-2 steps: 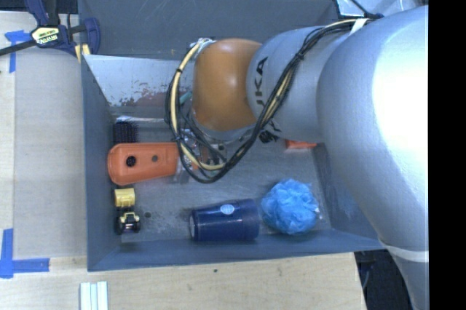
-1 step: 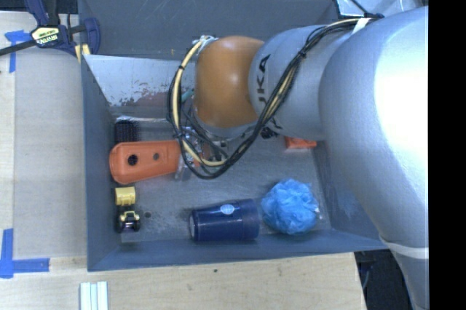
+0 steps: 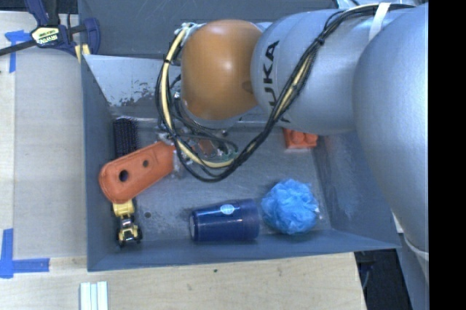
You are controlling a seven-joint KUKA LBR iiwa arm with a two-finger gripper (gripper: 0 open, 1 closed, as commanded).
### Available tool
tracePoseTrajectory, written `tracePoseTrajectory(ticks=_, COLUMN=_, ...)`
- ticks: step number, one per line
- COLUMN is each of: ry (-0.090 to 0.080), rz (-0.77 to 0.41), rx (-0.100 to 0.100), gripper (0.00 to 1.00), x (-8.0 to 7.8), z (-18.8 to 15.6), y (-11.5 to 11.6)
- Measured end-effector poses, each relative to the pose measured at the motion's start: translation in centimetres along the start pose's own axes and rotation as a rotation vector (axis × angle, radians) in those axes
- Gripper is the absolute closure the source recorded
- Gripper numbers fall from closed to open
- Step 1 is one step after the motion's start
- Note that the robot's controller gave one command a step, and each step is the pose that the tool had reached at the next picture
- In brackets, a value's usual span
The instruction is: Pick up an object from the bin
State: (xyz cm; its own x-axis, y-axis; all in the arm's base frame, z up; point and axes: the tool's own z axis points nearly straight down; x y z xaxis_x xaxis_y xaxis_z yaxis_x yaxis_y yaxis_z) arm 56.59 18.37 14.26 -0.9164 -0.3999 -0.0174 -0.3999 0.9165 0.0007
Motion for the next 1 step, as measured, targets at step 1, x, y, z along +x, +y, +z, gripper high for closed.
tracePoseTrajectory(ticks=1, ry=0.007, rz=0.358, rx=0.003, gripper=1.00, x=0.28, z=5.32, y=-4.63)
